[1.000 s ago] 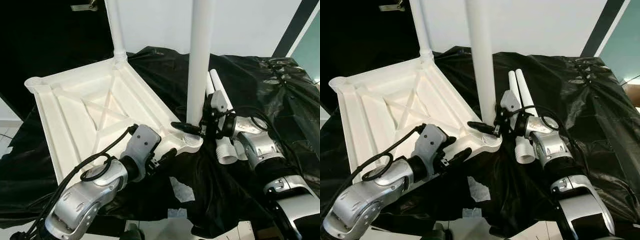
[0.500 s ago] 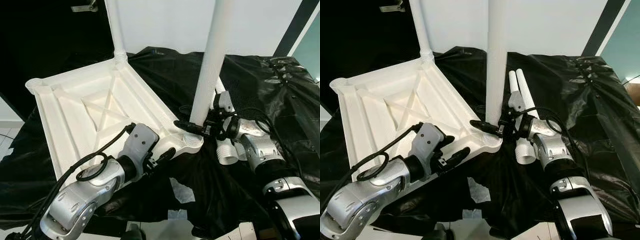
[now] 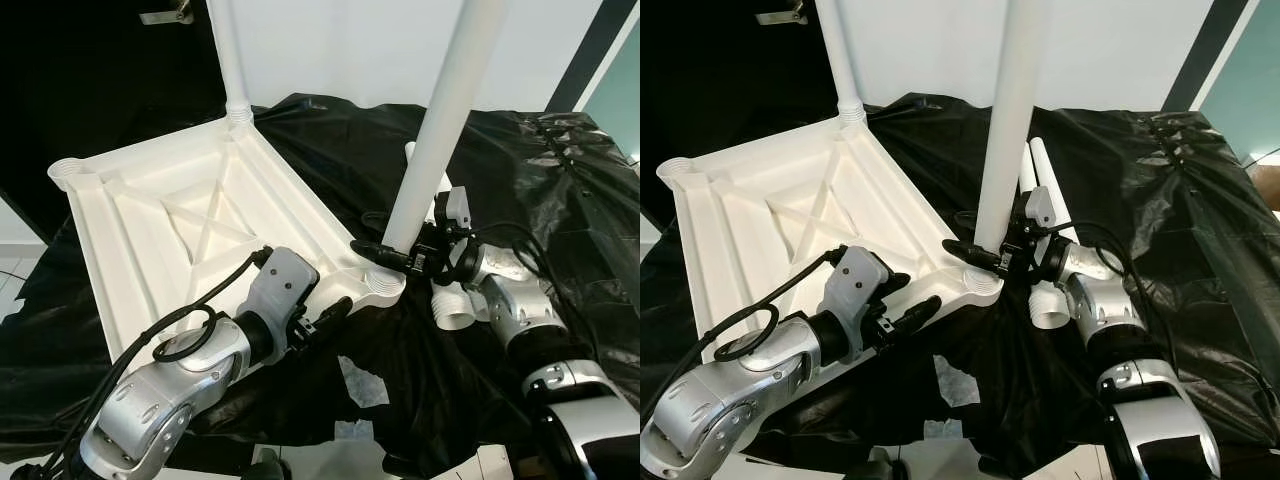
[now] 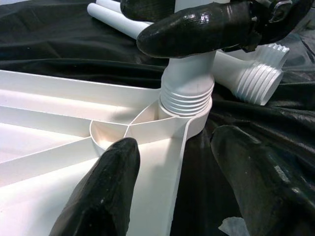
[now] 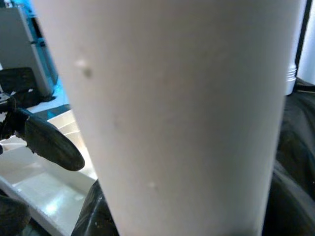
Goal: Building children table
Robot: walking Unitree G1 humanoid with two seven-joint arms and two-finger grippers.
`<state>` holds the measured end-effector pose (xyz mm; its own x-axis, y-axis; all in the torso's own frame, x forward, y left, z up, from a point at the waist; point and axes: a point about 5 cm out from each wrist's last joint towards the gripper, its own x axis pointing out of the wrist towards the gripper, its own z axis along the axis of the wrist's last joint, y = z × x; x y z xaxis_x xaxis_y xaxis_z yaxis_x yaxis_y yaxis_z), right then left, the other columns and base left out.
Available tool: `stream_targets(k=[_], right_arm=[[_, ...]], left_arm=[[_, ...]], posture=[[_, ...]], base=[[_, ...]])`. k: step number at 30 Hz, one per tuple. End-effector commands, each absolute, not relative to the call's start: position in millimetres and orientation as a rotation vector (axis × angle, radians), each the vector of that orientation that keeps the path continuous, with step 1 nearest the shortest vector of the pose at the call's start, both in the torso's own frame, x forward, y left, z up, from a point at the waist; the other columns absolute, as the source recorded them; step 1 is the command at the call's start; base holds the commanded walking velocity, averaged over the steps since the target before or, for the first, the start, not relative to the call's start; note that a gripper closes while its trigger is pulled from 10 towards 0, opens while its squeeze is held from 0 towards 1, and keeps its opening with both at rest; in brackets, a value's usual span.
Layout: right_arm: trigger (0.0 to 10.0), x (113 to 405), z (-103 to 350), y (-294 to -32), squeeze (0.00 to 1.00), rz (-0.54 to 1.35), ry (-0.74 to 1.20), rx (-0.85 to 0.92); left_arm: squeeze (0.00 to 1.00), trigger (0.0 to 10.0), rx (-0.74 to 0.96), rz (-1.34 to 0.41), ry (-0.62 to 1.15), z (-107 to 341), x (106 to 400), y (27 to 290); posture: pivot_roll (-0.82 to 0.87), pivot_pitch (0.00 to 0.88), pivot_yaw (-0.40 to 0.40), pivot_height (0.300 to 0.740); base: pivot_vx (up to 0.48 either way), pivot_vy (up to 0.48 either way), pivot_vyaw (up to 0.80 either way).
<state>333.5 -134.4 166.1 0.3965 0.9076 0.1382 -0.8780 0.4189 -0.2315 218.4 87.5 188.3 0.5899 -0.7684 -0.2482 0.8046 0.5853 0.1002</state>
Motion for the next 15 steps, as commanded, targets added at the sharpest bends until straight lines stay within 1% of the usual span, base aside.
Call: stream_targets(k=[1,2,3,6,9,10,12,15], right_arm=[[10.0,324.6,134.1,-133.2,0.0,1.128,-0.137,-0.068],[10.0,324.6,134.1,-133.2,0.0,1.128,-0.137,-0.068],[10.0,324.6,136.2,-129.7,0.0,1.124,-0.148,-0.009],[10.0,324.7,136.7,-128.4,0.0,1.126,-0.147,0.024],[10.0,323.1,134.9,-127.0,0.0,1.128,-0.158,-0.057],[10.0,321.5,133.4,-125.5,0.0,1.139,-0.159,-0.111],[10.0,319.4,131.4,-123.9,0.0,1.159,-0.152,-0.136],[10.0,317.6,130.1,-122.1,0.0,1.198,-0.125,-0.093]], left_arm=[[0.0,10.0,0.214,-0.965,0.184,191.0,215.9,86.7],[0.0,10.0,0.214,-0.965,0.184,191.0,215.9,86.7],[0.0,10.0,0.212,-0.97,0.185,191.2,216.3,86.2],[0.0,10.0,0.212,-0.973,0.185,191.3,216.5,86.0],[0.0,10.0,0.214,-0.976,0.186,191.6,216.5,85.9],[0.0,10.0,0.213,-0.975,0.187,191.5,216.6,85.9],[0.0,10.0,0.211,-0.975,0.187,191.5,216.6,85.6],[0.0,10.0,0.207,-0.977,0.187,191.3,216.8,83.9]], posture=[[0.16,0.106,0.007,0.74],[0.16,0.106,0.007,0.74],[0.16,0.102,0.009,0.74],[0.16,0.102,0.009,0.74],[0.16,0.099,0.008,0.74],[0.16,0.096,0.006,0.74],[0.16,0.094,0.005,0.74],[0.16,0.089,0.005,0.74]], base=[[0.0,0.0,0.0],[0.0,0.0,0.0],[0.0,0.0,0.0],[0.0,0.0,0.0],[0.0,0.0,0.0],[0.0,0.0,0.0],[0.0,0.0,0.0],[0.0,0.0,0.0]])
